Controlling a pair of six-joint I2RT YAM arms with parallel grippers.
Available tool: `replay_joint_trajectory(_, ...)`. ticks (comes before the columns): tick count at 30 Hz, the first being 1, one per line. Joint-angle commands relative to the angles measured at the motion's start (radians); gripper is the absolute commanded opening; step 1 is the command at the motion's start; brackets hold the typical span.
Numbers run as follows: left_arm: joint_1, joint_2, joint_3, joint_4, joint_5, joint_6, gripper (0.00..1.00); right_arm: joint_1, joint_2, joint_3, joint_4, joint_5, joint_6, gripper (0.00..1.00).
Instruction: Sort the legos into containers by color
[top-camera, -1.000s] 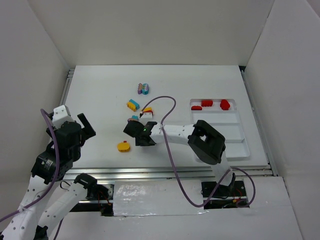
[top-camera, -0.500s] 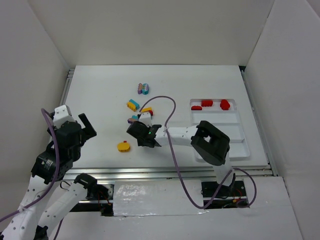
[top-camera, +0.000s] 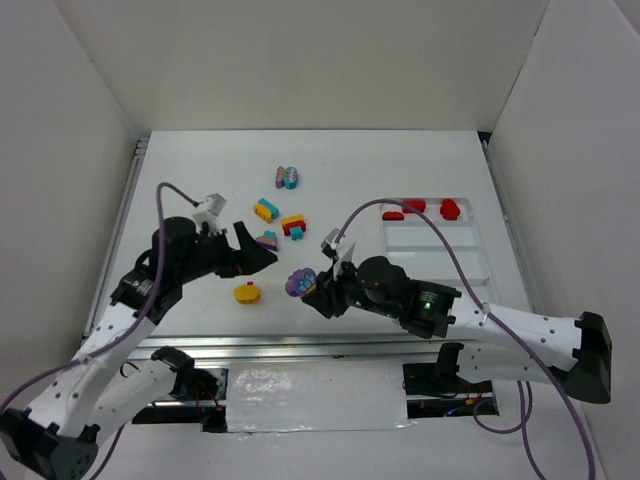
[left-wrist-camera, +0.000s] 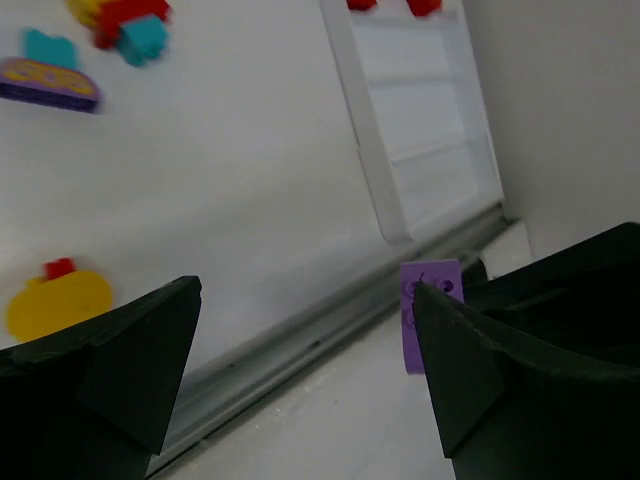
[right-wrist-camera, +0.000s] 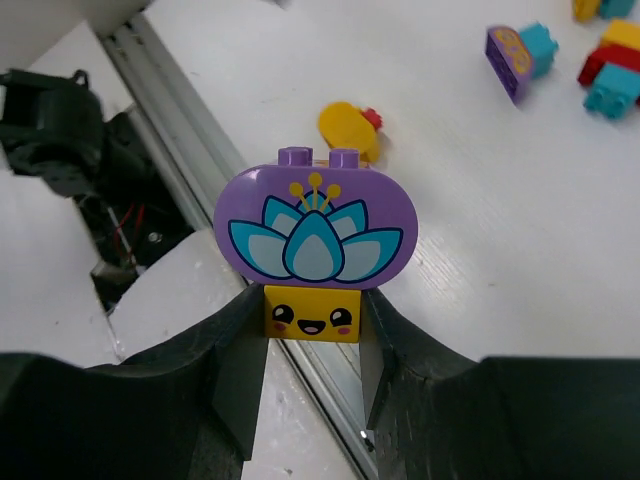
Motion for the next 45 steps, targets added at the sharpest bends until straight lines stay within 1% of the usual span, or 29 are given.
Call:
replay_joint_trajectory(1,-0.051,0.079,-0.070,0.295,0.419,-0.137,0.99,0.026,-0.044,-0.024,-0.013,-0.073,-0.101,0.00)
replay_joint_trajectory(3,-0.097,0.113,-0.076,0.361,0.422,-0.152,1.00,0.039,-0.052,-0.013,-0.034,-0.069,-0.110,0.00)
replay_joint_trajectory(4,-0.141,0.122,-0.079,0.382,0.425,-0.171,1.00,0.049,-0.052,-0.012,-0.041,-0.062,-0.112,0.00)
replay_joint_trajectory(5,-0.160,0.131,-0.079,0.405,0.427,-0.180,1.00,0.053,-0.050,-0.006,-0.048,-0.036,-0.112,0.00)
replay_joint_trajectory(7,-0.198,0.154,-0.075,0.416,0.410,-0.185,0.99,0.060,-0.043,-0.001,-0.051,-0.016,-0.112,0.00)
replay_joint_trajectory(12,-0.212,0.182,-0.102,0.424,0.413,-0.197,0.98,0.071,-0.041,0.000,-0.048,0.055,-0.118,0.00)
replay_joint_trajectory(16,-0.212,0.183,-0.110,0.366,0.346,-0.172,0.97,0.069,-0.044,-0.003,-0.050,0.078,-0.121,0.00)
replay_joint_trajectory(19,-0.212,0.180,-0.144,0.420,0.348,-0.215,0.98,0.069,-0.066,-0.033,-0.007,0.102,-0.112,0.00)
replay_joint_trajectory(21,-0.212,0.183,-0.177,0.450,0.287,-0.250,0.97,0.066,-0.040,-0.050,0.042,0.154,-0.086,0.00)
replay_joint_trajectory(22,-0.211,0.192,-0.223,0.517,0.246,-0.258,0.97,0.060,-0.014,-0.030,0.030,0.255,-0.038,0.00)
replay_joint_trajectory(23,-0.204,0.211,-0.228,0.507,0.197,-0.254,0.97,0.051,0.018,-0.015,0.016,0.298,-0.014,0.00)
replay_joint_trajectory(24,-0.186,0.269,-0.218,0.514,0.154,-0.228,0.94,0.018,0.076,-0.006,0.004,0.332,0.014,0.00)
replay_joint_trajectory(25,-0.177,0.297,-0.208,0.528,0.138,-0.214,0.91,-0.002,0.100,0.006,-0.011,0.372,0.079,0.00)
replay_joint_trajectory(26,-0.175,0.338,-0.198,0.510,0.035,-0.209,0.90,-0.024,0.121,0.023,-0.047,0.384,0.110,0.00)
replay_joint_trajectory(28,-0.172,0.363,-0.150,0.482,-0.038,-0.169,0.92,-0.049,0.151,0.028,-0.074,0.414,0.173,0.00)
replay_joint_trajectory(29,-0.171,0.373,-0.117,0.397,-0.067,-0.151,0.94,-0.050,0.148,0.030,-0.103,0.429,0.183,0.00)
replay_joint_trajectory(30,-0.172,0.367,-0.077,0.373,-0.110,-0.117,0.94,-0.052,0.131,0.030,-0.126,0.440,0.201,0.00)
replay_joint_trajectory(31,-0.172,0.343,-0.067,0.338,-0.130,-0.106,0.96,-0.058,0.114,0.040,-0.192,0.494,0.264,0.00)
replay_joint_trajectory(32,-0.172,0.326,-0.052,0.318,-0.189,-0.088,0.97,-0.072,0.106,0.045,-0.228,0.519,0.298,0.00)
replay_joint_trajectory(33,-0.172,0.311,-0.044,0.303,-0.210,-0.076,0.98,-0.122,0.097,0.057,-0.272,0.535,0.368,0.00)
replay_joint_trajectory(34,-0.172,0.283,-0.032,0.280,-0.219,-0.063,0.98,-0.157,0.086,0.059,-0.333,0.521,0.391,0.00)
replay_joint_trajectory(35,-0.172,0.269,-0.004,0.225,-0.259,-0.038,0.98,-0.192,0.059,0.057,-0.350,0.494,0.402,0.00)
replay_joint_trajectory(36,-0.172,0.256,0.006,0.203,-0.294,-0.024,0.98,-0.278,0.045,0.047,-0.358,0.469,0.413,0.00)
replay_joint_trajectory(37,-0.172,0.223,0.016,0.180,-0.313,-0.014,0.98,-0.323,0.026,0.040,-0.370,0.434,0.421,0.00)
replay_joint_trajectory(39,-0.172,0.188,0.043,0.114,-0.358,0.022,0.99,-0.413,0.028,0.033,-0.369,0.388,0.408,0.00)
replay_joint_trajectory(40,-0.172,0.150,0.057,0.094,-0.369,0.039,0.99,-0.487,0.048,0.037,-0.389,0.374,0.411,0.00)
replay_joint_trajectory(42,-0.172,0.116,0.077,0.013,-0.411,0.055,0.99,-0.555,0.081,0.062,-0.410,0.366,0.413,0.00)
replay_joint_trajectory(43,-0.172,0.082,0.085,-0.015,-0.420,0.071,0.99,-0.628,0.129,0.074,-0.423,0.366,0.418,0.00)
replay_joint_trajectory(45,-0.172,0.032,0.103,-0.085,-0.435,0.098,0.99,-0.689,0.184,0.111,-0.430,0.349,0.421,0.00)
